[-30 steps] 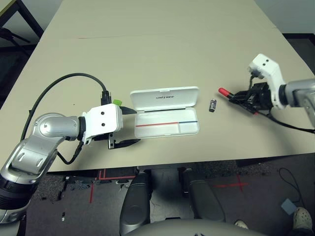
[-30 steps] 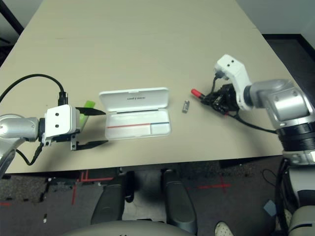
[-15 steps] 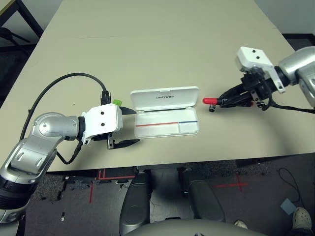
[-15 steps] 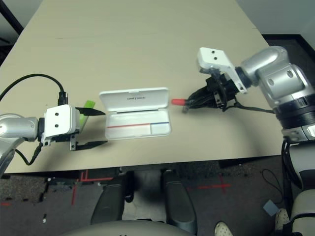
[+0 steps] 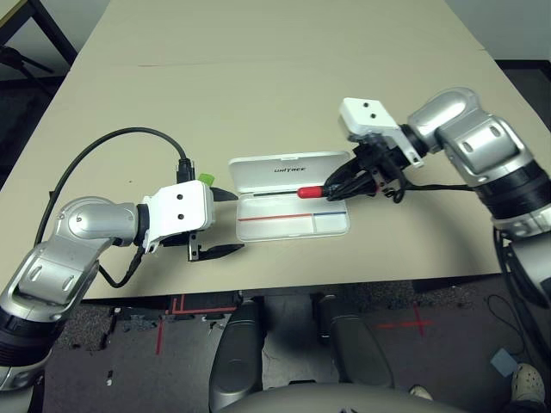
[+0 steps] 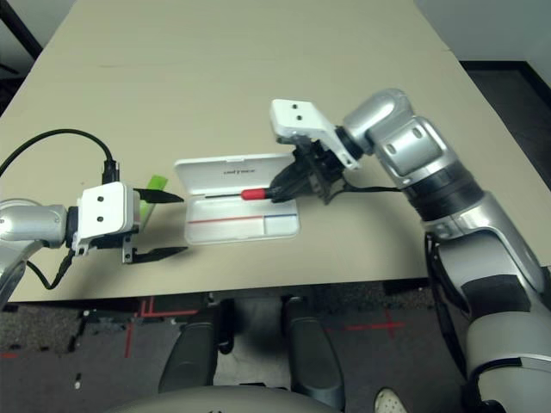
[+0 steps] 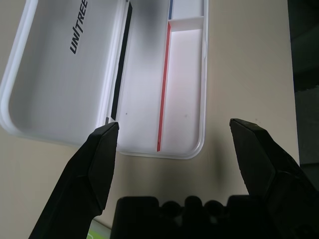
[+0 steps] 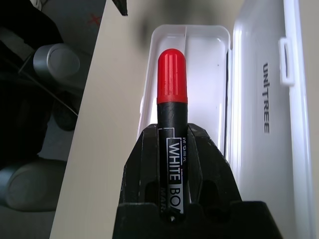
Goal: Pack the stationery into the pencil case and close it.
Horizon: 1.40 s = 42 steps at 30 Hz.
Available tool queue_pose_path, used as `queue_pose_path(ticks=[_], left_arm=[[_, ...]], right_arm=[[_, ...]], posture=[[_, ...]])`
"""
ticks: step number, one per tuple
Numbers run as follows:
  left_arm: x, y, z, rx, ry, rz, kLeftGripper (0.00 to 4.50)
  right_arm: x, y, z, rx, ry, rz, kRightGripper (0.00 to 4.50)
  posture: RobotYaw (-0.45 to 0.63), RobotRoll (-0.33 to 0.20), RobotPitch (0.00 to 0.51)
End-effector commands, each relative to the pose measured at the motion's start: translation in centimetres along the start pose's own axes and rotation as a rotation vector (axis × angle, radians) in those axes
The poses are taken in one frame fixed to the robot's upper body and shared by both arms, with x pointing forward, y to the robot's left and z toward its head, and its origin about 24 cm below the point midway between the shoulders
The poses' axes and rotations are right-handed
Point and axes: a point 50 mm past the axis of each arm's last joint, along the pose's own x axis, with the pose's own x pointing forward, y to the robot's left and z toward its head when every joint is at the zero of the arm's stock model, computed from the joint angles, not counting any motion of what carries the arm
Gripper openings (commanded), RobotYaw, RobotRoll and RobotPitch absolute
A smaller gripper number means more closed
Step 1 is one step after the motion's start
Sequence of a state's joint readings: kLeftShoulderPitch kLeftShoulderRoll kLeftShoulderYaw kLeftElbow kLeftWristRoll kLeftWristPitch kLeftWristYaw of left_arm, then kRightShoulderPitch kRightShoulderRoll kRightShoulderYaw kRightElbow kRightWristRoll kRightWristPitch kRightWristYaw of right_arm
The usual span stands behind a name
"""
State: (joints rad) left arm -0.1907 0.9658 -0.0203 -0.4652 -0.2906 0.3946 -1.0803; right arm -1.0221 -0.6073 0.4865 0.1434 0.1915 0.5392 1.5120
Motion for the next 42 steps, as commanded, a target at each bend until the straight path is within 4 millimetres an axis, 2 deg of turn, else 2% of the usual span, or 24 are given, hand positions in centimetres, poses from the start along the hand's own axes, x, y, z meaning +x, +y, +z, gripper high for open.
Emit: queue_pose_path(ticks=[1,12,18,23,29,30,33,38,42], left_arm=[[0.3,-0.4,0.2,0.01,0.007,-0.021,4.5],[0.3,-0.4,0.1,0.009,0.009,-0.019,4.5],[0.2,-0.4,0.0,0.01,0.011,-0.017,4.5],[0.2,-0.4,-0.1,0.009,0.013,-0.017,4.5],[0.3,-0.4,-0.2,0.009,0.012,-0.02,4.5],[0.3,-0.5,-0.2,0.009,0.012,-0.021,4.5],[0.2,-0.5,-0.2,0.008,0.012,-0.023,4.5],[0.2,-0.6,-0.3,0.004,0.012,-0.025,4.5],[0.0,-0.5,-0.5,-0.003,0.017,-0.022,4.5]], right_arm=[[1.5,0.1,0.0,-0.008,0.012,-0.008,0.52],[4.0,-0.5,-0.9,-0.014,0.025,-0.082,0.52],[4.5,-0.5,-0.9,-0.026,0.017,-0.076,0.52],[4.5,-0.4,-0.2,-0.035,-0.022,-0.068,1.99],[3.4,0.0,0.6,-0.044,-0.066,-0.029,4.29],[3.1,0.1,0.7,-0.042,-0.075,-0.019,4.45],[1.6,0.9,0.8,-0.036,-0.106,0.023,4.45],[-1.2,2.5,0.0,-0.012,-0.143,0.105,4.45],[-4.0,3.8,-1.4,0.069,-0.149,0.092,4.45]], posture=[[0.13,0.0,0.199],[0.14,0.0,0.195],[0.14,0.0,0.193],[0.14,0.0,0.191],[0.13,0.0,0.19],[0.13,0.0,0.191],[0.13,0.0,0.193],[0.13,0.0,0.195],[0.12,0.0,0.196]])
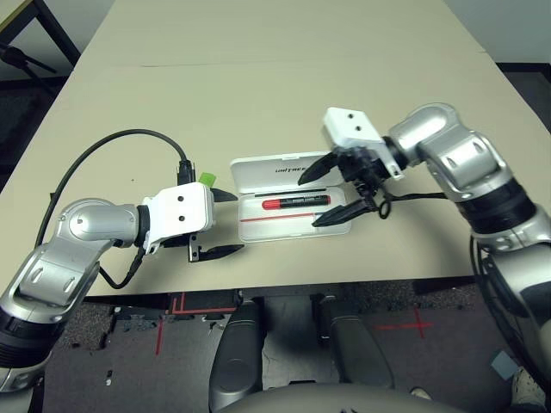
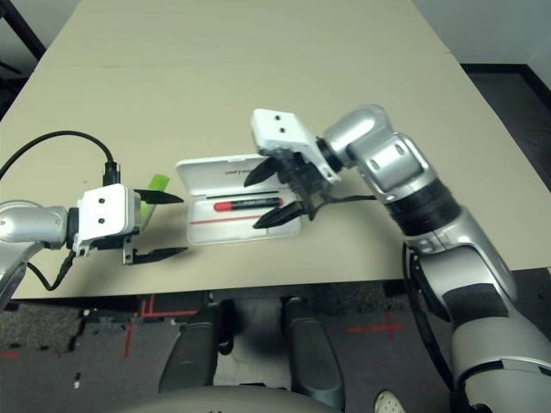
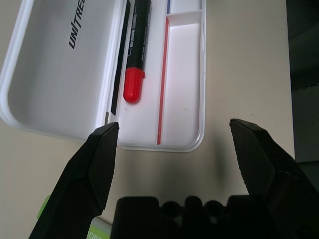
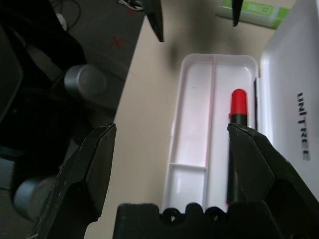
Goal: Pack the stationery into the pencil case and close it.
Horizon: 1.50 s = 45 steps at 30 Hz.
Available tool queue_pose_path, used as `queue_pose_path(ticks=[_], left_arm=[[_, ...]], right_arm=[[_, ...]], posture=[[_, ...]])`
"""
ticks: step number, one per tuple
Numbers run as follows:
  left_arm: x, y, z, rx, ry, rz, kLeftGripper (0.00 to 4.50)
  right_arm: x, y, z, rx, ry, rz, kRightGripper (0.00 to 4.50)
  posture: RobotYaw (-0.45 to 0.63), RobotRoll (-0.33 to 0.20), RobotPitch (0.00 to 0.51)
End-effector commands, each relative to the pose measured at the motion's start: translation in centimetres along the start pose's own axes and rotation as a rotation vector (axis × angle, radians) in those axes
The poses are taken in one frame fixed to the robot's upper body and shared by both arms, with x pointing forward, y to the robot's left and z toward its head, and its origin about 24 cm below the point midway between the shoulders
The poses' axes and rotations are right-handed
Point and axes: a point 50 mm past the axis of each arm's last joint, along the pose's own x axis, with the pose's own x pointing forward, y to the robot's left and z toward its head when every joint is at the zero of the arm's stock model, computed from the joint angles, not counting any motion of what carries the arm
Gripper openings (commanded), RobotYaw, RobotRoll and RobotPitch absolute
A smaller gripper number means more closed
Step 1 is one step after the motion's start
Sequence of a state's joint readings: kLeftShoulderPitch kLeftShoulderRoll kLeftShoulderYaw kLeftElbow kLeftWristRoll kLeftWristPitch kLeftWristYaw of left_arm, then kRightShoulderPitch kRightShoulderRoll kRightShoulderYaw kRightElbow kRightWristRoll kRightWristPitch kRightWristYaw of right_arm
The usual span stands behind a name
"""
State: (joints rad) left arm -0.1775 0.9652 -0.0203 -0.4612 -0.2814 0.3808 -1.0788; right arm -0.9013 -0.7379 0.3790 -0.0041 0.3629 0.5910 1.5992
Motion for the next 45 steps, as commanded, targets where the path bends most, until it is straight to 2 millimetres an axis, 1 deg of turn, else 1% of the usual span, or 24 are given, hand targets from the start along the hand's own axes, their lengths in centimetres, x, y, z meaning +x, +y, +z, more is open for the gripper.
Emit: queue_pose_path(ticks=[1,7,10,13,16,18,20,22,25,30,32,35,39,42,45], left_arm=[[-0.1,-0.4,-0.2,-0.005,0.012,-0.023,4.5],[-0.5,-0.3,-0.4,-0.019,0.027,-0.012,4.5],[-0.8,-0.1,-0.6,-0.049,0.036,0.018,4.5],[-1.3,0.2,-1.1,-0.124,0.077,0.093,4.5],[-1.9,0.5,-1.4,-0.209,0.112,0.161,4.5],[-2.7,1.4,-2.1,-0.352,0.17,0.286,4.5],[-3.4,2.0,-2.5,-0.499,0.22,0.361,4.5],[-3.5,2.5,-2.3,-0.584,0.223,0.393,4.5],[-3.8,3.3,-2.1,-0.699,0.285,0.473,4.5],[-3.4,3.1,-0.8,-0.792,0.293,0.455,4.5],[-3.2,3.1,-0.7,-0.813,0.304,0.459,4.5],[-2.9,3.2,-1.3,-0.861,0.304,0.481,4.5],[-2.4,3.8,-2.1,-0.905,0.321,0.574,4.5],[-1.7,4.2,-2.6,-0.949,0.315,0.635,4.5],[-0.9,4.1,-3.2,-0.989,0.326,0.663,4.5]], right_arm=[[-2.2,1.3,-0.5,0.045,-0.024,-0.01,4.45],[-5.1,2.9,-2.0,0.124,-0.015,-0.098,4.45],[-5.9,3.4,-2.4,0.147,-0.021,-0.16,4.45],[-6.3,3.9,-2.8,0.173,-0.03,-0.236,4.45],[-6.3,4.3,-3.1,0.189,-0.036,-0.259,4.45],[-6.1,4.5,-3.2,0.202,-0.035,-0.261,4.45],[-6.0,4.6,-3.3,0.211,-0.032,-0.263,4.45],[-5.9,4.5,-3.4,0.216,-0.025,-0.266,4.45],[-5.7,4.2,-3.5,0.217,-0.015,-0.27,4.45],[-5.7,4.2,-3.7,0.217,-0.007,-0.27,4.45],[-5.6,4.1,-3.8,0.216,-0.003,-0.27,4.45],[-5.4,4.0,-3.8,0.213,-0.003,-0.272,4.45],[-5.1,4.0,-3.9,0.211,-0.004,-0.272,4.45],[-4.9,4.0,-4.1,0.211,0.001,-0.272,4.45],[-4.8,4.1,-4.1,0.211,0.001,-0.274,4.45]], posture=[[0.12,0.0,0.197],[0.11,0.0,0.198],[0.1,0.0,0.201],[0.09,0.0,0.204],[0.08,0.0,0.205],[0.08,0.0,0.209],[0.08,0.0,0.21],[0.09,0.0,0.212],[0.09,0.0,0.212],[0.1,0.0,0.215],[0.1,0.0,0.215],[0.1,0.0,0.216],[0.09,0.0,0.216],[0.08,0.0,0.215],[0.07,0.0,0.214]])
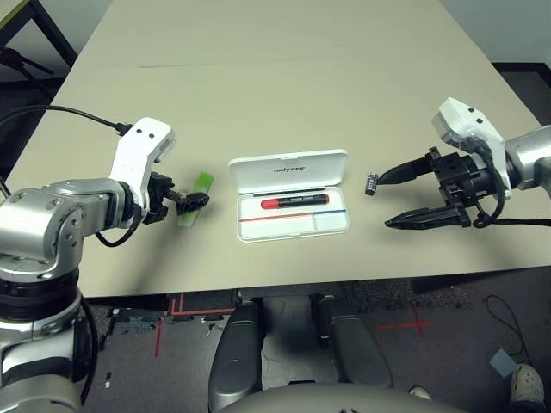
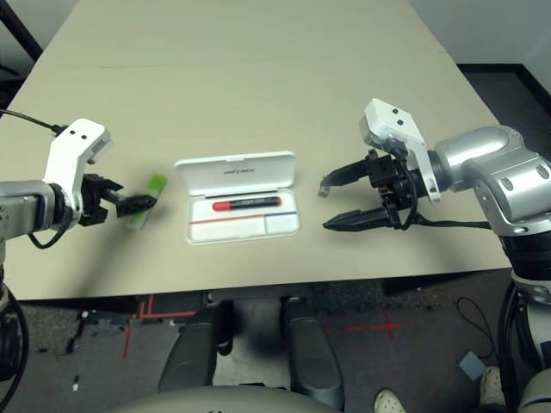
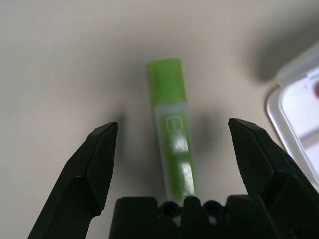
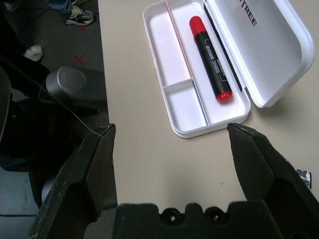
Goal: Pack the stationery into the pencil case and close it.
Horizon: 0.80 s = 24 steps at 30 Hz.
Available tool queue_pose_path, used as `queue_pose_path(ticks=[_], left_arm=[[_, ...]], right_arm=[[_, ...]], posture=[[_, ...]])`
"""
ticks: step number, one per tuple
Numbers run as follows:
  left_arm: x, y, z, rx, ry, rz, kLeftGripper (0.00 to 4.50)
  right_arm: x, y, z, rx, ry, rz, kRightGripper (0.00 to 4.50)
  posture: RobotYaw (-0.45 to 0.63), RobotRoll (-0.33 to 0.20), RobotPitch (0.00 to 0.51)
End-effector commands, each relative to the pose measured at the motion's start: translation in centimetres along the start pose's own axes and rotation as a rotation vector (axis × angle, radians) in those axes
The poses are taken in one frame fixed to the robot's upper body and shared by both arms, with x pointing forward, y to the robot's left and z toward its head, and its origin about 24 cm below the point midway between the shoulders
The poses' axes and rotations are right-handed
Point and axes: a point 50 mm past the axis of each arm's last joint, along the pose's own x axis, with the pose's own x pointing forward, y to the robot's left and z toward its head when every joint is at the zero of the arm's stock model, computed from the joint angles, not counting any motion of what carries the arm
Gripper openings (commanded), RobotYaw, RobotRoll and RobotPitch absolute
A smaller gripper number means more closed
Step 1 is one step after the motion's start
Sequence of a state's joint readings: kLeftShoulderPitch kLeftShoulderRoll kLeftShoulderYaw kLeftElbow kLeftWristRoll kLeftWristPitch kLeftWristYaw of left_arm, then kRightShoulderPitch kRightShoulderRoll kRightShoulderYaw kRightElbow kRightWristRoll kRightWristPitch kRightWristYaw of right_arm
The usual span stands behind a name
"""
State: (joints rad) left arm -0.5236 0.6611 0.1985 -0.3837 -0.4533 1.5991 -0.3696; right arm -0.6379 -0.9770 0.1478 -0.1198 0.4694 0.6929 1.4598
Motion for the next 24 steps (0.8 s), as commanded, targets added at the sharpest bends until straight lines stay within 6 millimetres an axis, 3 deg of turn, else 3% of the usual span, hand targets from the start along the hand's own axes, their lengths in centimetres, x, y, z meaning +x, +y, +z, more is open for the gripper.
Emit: queue_pose_path(ticks=[1,22,24], left_arm=[[0.6,0.4,-0.6,-0.048,0.025,0.061,4.5],[2.6,-0.5,-3.4,-0.023,0.101,0.119,4.5],[2.7,-0.5,-3.6,-0.016,0.104,0.118,4.1]], right_arm=[[0.4,0.4,-0.2,-0.009,0.015,0.01,4.45],[0.4,0.5,-0.2,-0.011,0.015,-0.016,4.45],[0.5,0.5,-0.2,-0.011,0.015,-0.015,4.5]], posture=[[0.07,0.0,0.214],[0.05,0.0,0.217],[0.05,0.0,0.217]])
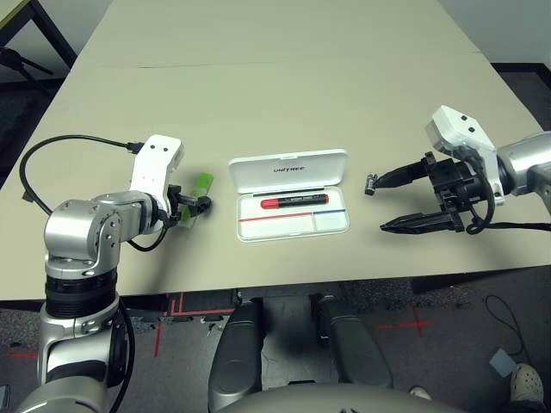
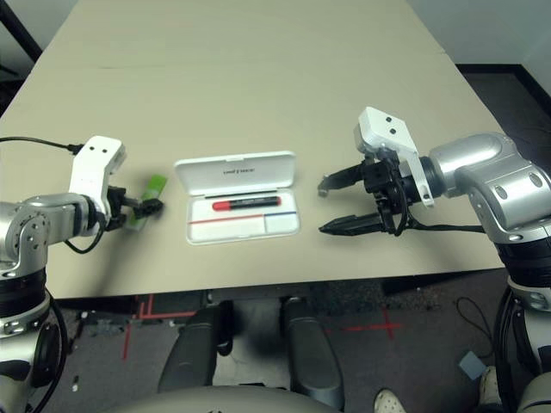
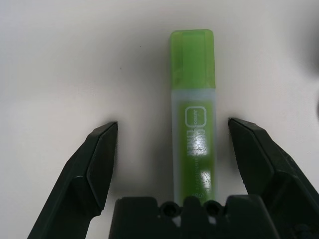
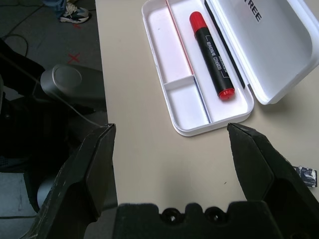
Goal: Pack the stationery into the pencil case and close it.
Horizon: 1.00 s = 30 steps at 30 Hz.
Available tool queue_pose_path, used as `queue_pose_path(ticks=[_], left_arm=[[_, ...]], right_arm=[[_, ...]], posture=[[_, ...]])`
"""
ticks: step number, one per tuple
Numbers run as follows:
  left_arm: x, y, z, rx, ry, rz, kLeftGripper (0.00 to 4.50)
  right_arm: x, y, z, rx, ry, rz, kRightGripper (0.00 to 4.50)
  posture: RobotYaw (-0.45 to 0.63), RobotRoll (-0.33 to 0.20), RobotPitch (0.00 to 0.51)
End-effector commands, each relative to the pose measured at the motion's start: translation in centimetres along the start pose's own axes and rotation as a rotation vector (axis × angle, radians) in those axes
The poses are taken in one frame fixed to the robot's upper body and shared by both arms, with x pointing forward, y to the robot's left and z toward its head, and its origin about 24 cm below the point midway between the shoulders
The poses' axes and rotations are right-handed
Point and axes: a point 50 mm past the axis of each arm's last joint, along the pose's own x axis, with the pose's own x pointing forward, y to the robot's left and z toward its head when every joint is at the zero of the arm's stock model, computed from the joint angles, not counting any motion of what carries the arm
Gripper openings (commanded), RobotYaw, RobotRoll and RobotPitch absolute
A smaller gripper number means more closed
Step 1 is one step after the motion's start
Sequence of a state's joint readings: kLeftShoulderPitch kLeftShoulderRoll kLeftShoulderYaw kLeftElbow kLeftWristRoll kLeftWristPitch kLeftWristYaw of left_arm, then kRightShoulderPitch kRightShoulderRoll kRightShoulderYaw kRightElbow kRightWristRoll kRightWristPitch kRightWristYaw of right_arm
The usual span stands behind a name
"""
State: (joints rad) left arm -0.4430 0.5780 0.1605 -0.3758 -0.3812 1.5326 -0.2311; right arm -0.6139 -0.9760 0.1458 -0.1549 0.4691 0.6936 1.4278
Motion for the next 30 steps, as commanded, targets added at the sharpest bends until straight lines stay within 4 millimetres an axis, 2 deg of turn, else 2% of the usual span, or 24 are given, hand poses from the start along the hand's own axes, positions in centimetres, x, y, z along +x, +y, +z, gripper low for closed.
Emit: queue_pose_path(ticks=[1,8,9,18,22,26,30], left_arm=[[0.8,-0.5,-1.5,0.009,0.072,-0.008,3.83],[0.7,-0.6,-1.8,0.034,0.072,-0.017,1.32],[0.7,-0.6,-1.8,0.043,0.07,-0.015,1.08],[-0.7,1.3,-1.2,0.183,0.003,-0.05,1.09],[-2.7,2.9,-1.1,0.318,-0.01,-0.166,1.08],[-4.4,2.5,-1.3,0.432,-0.011,-0.358,1.08],[-5.8,0.7,-1.5,0.574,-0.051,-0.573,1.08]], right_arm=[[0.1,0.2,-0.1,-0.002,0.008,-0.001,4.5],[0.3,0.1,0.0,-0.003,0.007,0.0,4.5],[0.3,0.1,0.0,-0.003,0.008,0.001,4.5],[0.7,-0.1,-0.2,-0.005,0.009,0.01,4.5],[0.7,-0.2,-0.2,-0.005,0.011,0.013,4.5],[0.7,-0.4,-0.3,-0.006,0.013,0.016,4.5],[0.8,-0.6,-0.3,-0.007,0.013,0.02,4.5]], posture=[[0.05,0.0,0.219],[0.05,0.0,0.219],[0.05,0.0,0.219],[0.07,0.0,0.219],[0.09,0.0,0.22],[0.09,0.0,0.22],[0.1,0.0,0.221]])
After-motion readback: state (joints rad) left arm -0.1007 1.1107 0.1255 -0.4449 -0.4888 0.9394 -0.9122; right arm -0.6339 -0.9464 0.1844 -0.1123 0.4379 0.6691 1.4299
